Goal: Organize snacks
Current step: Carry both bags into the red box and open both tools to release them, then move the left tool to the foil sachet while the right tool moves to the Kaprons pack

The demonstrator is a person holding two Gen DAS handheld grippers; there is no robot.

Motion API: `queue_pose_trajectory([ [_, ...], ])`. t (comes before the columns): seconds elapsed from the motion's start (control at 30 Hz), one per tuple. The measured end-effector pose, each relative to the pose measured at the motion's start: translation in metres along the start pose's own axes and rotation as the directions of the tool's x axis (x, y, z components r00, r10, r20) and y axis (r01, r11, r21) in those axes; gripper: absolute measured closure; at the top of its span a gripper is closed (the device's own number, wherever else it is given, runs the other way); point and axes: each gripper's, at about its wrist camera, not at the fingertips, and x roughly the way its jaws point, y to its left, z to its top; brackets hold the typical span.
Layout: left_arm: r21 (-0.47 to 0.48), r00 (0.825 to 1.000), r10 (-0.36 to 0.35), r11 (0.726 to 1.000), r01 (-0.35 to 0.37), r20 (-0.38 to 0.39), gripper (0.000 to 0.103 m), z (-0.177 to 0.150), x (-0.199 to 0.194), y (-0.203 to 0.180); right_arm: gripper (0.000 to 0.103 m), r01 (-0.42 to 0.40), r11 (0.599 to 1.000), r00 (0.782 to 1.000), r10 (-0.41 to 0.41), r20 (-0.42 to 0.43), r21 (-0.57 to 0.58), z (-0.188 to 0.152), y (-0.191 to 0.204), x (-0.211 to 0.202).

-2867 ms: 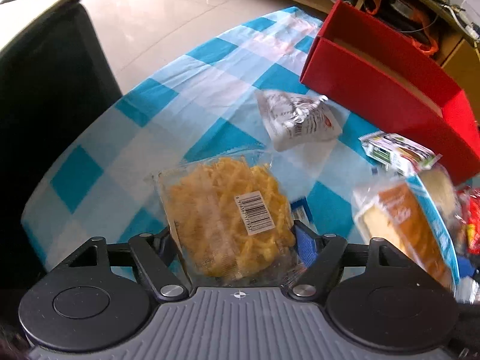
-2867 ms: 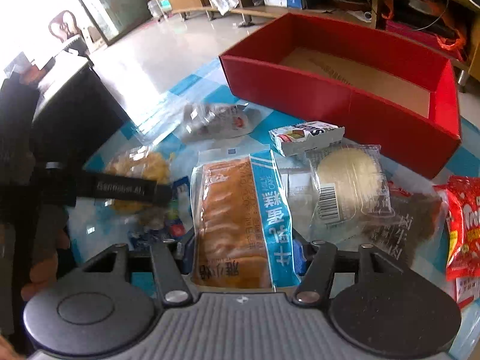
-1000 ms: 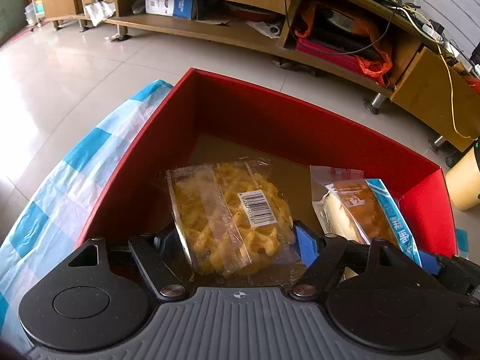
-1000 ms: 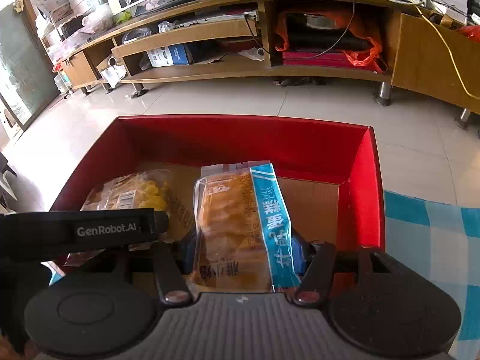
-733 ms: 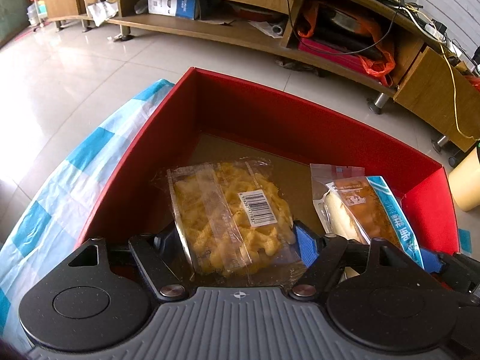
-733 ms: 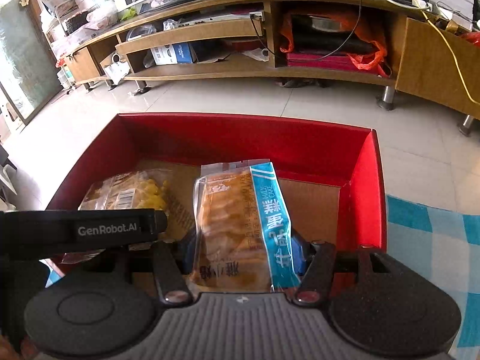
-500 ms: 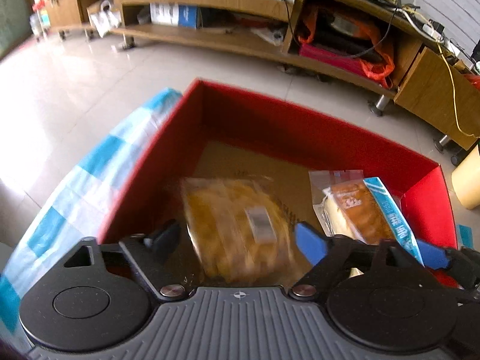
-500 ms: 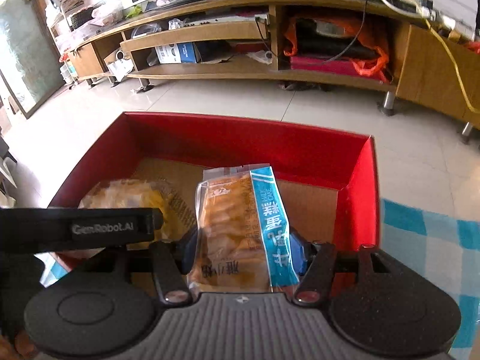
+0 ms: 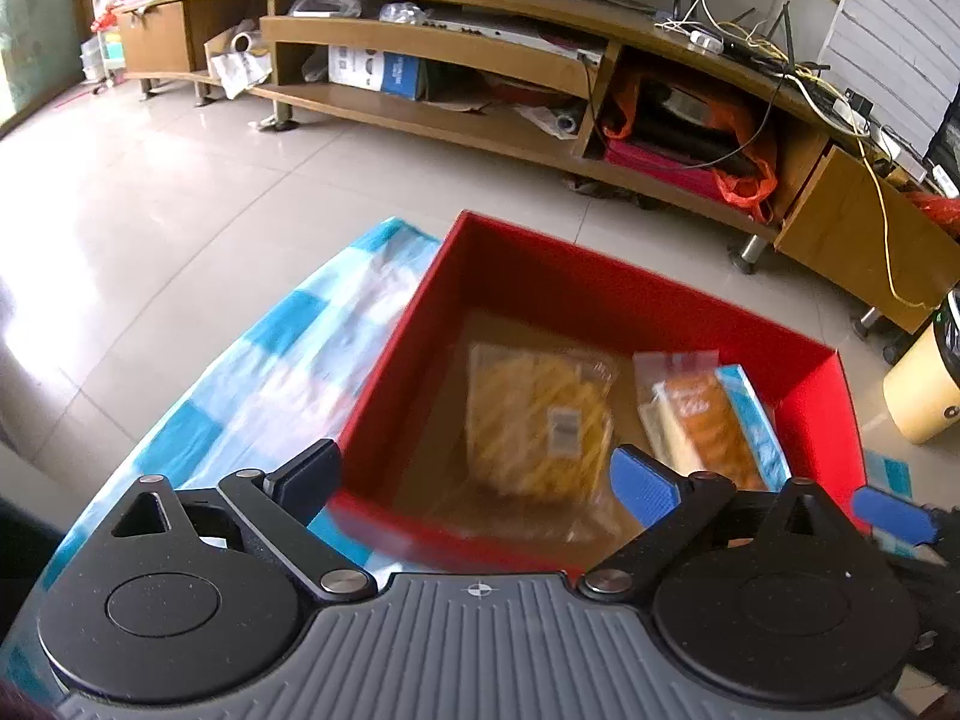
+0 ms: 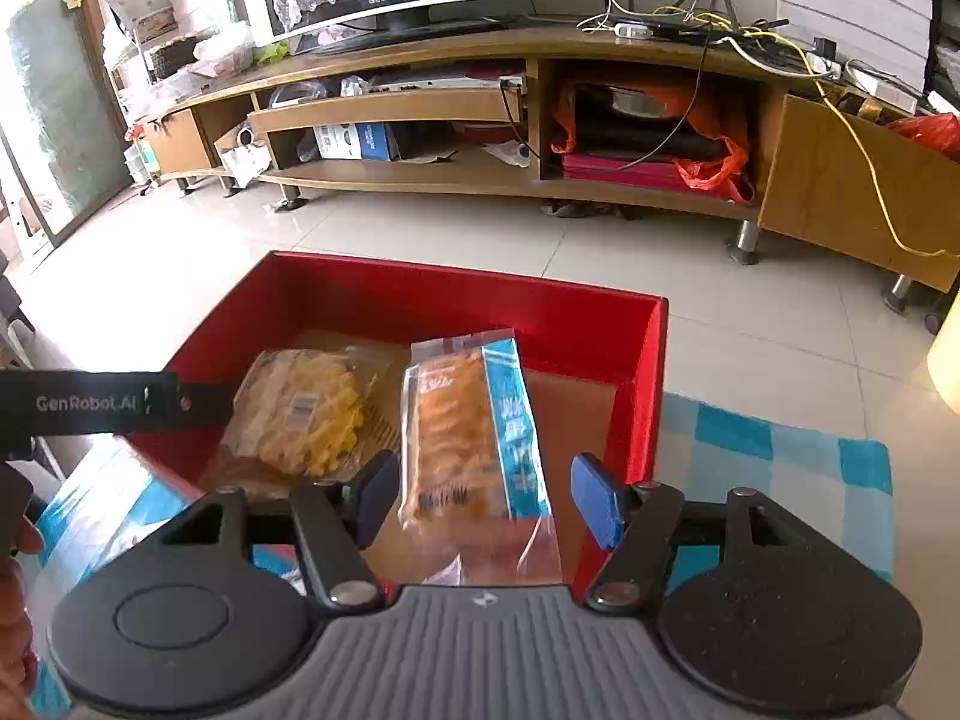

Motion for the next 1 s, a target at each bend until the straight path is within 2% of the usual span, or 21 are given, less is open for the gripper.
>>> queue_pose_trajectory([
  [0.3, -0.017, 0.999, -0.027, 1.000, 0.027, -0.021, 0.004, -0.024, -0.023, 0.018, 0.039, -0.070, 0.997, 0.997, 0.069, -0.013, -0.014, -0.021, 0.015, -0.032],
  [0.67, 0.067, 0.997, -0.027, 0.997, 0.032, -0.070, 0.003, -0.048, -0.028, 0.037, 0.038, -0.122, 0.990, 0.990, 0.117, -0.082, -0.068, -0.043, 0.039, -0.036],
  [1.0, 0.196, 0.988, -0.074, 0.976, 0.099, -0.133, 0.002, -0.054, 0.000, 0.057, 0.038, -0.169, 0.982, 0.979, 0.157, -0.128, -0.088, -0.045, 0.051, -0.026],
])
